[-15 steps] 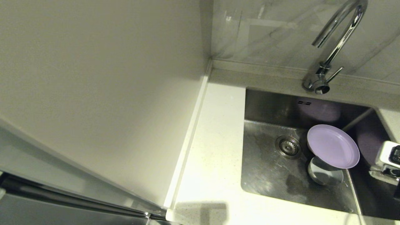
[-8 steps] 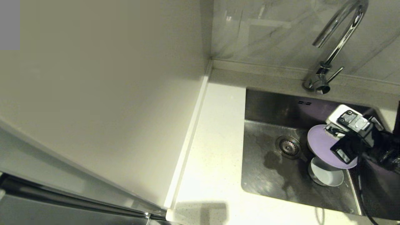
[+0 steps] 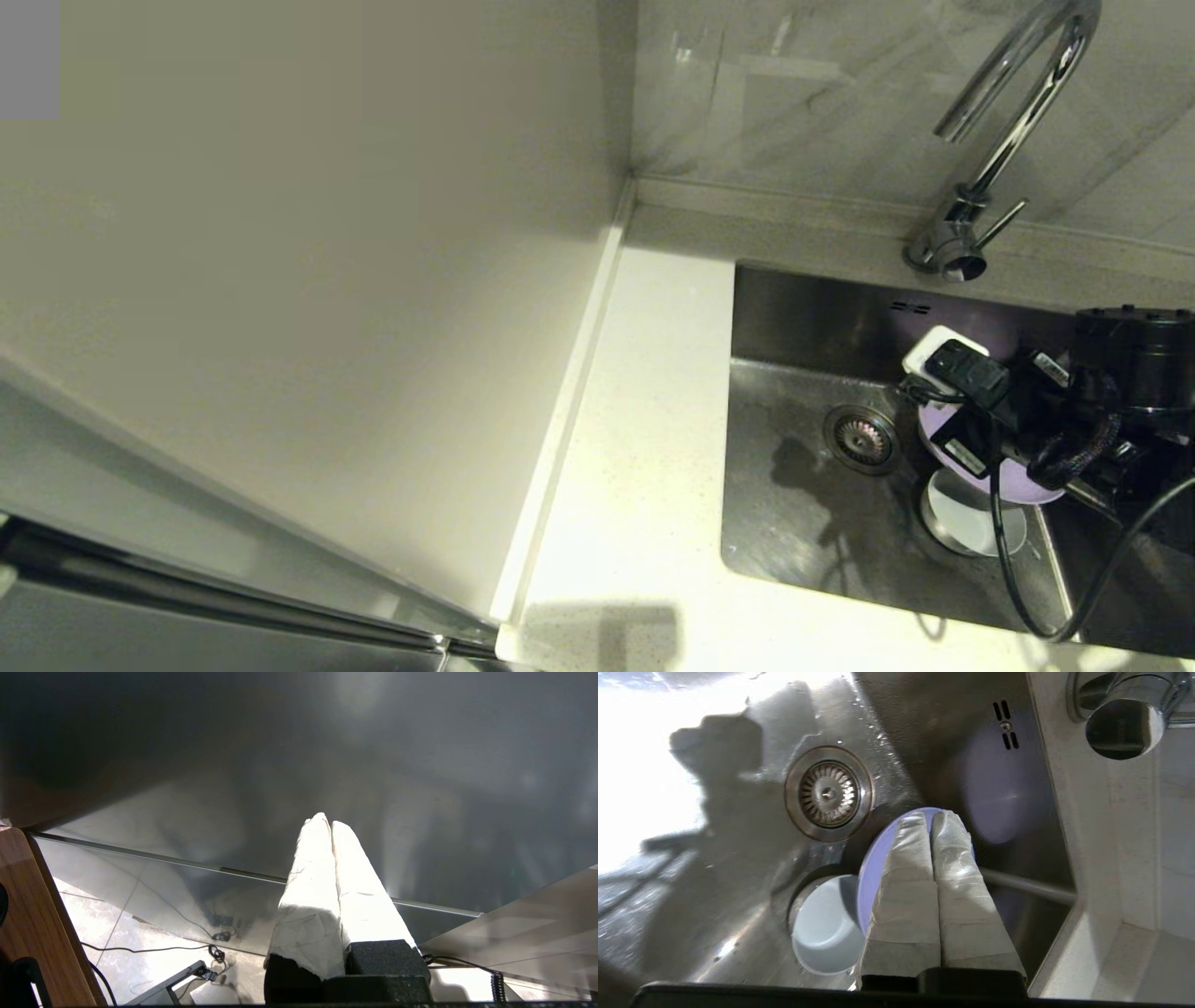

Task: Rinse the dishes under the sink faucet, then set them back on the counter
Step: Put a plate back to the table from the sink

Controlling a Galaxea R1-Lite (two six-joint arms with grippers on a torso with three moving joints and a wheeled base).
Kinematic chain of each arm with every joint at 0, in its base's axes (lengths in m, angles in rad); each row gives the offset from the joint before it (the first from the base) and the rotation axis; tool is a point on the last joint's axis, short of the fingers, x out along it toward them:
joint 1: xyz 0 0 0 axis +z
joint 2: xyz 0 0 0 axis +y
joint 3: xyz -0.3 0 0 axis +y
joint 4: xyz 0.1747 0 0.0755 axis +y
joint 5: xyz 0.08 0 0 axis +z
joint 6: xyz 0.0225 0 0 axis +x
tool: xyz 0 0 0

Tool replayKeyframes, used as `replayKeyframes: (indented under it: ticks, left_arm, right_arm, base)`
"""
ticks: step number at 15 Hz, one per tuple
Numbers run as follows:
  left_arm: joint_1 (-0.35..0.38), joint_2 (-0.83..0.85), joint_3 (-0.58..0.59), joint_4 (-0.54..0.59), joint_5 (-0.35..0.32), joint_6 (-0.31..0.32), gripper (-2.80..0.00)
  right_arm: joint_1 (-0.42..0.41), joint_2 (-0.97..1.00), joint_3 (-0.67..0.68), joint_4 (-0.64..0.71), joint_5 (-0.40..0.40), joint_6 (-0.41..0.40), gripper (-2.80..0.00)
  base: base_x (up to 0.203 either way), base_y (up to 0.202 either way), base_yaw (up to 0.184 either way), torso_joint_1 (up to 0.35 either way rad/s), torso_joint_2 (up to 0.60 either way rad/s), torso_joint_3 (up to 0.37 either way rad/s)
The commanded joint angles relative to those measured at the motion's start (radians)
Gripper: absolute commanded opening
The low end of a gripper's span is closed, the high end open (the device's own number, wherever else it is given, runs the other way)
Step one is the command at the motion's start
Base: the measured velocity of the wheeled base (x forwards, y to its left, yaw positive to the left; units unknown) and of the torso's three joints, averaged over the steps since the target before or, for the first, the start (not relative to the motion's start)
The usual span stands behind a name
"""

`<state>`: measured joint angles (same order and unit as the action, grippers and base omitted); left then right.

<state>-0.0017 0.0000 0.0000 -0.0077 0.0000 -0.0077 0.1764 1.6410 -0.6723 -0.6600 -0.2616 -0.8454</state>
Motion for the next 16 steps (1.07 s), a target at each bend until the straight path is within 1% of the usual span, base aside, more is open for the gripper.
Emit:
replayKeyframes:
  ticks: [1,3,5,6,10,12,13,14,16]
  left_arm:
    - [0.0,0.0,0.003,0.0,0.0,0.0,-2.8]
    - [0.0,0.0,0.003,0.0,0.0,0.0,-2.8]
    - [0.0,0.0,0.003,0.0,0.0,0.0,-2.8]
    - [0.0,0.0,0.003,0.0,0.0,0.0,-2.8]
    - [0.0,0.0,0.003,0.0,0.0,0.0,-2.8]
    - [0.0,0.0,0.003,0.0,0.0,0.0,-2.8]
    - [0.0,0.0,0.003,0.0,0.0,0.0,-2.8]
    - [0.0,0.0,0.003,0.0,0.0,0.0,-2.8]
    - [0.0,0.0,0.003,0.0,0.0,0.0,-2.8]
  right_arm:
    - [-0.001,0.058,0.001,-0.025,-0.011,-0.034,-2.8]
    - [-0.003,0.087,-0.005,-0.038,-0.033,-0.066,-2.8]
    - [-0.015,0.124,-0.008,-0.106,-0.044,-0.136,-2.8]
    - [-0.018,0.134,-0.017,-0.119,-0.045,-0.153,-2.8]
    - [-0.038,0.152,-0.046,-0.101,-0.05,-0.152,-2.8]
    - [-0.059,0.146,-0.06,0.007,-0.067,-0.122,-2.8]
    - [-0.064,0.142,-0.071,0.063,-0.087,-0.092,0.0]
    - [-0.065,0.141,-0.083,0.12,-0.124,-0.058,0.0]
    - [-0.066,0.14,-0.108,0.219,-0.139,0.014,0.0]
  base:
    - [0.0,0.0,0.0,0.0,0.0,0.0]
    - [0.0,0.0,0.0,0.0,0.0,0.0]
    - [0.0,0.0,0.0,0.0,0.0,0.0]
    - [0.0,0.0,0.0,0.0,0.0,0.0]
    - [0.0,0.0,0.0,0.0,0.0,0.0]
    - [0.0,0.0,0.0,0.0,0.0,0.0]
    - [0.0,0.0,0.0,0.0,0.0,0.0]
    - [0.0,0.0,0.0,0.0,0.0,0.0]
    - [0.0,0.0,0.0,0.0,0.0,0.0]
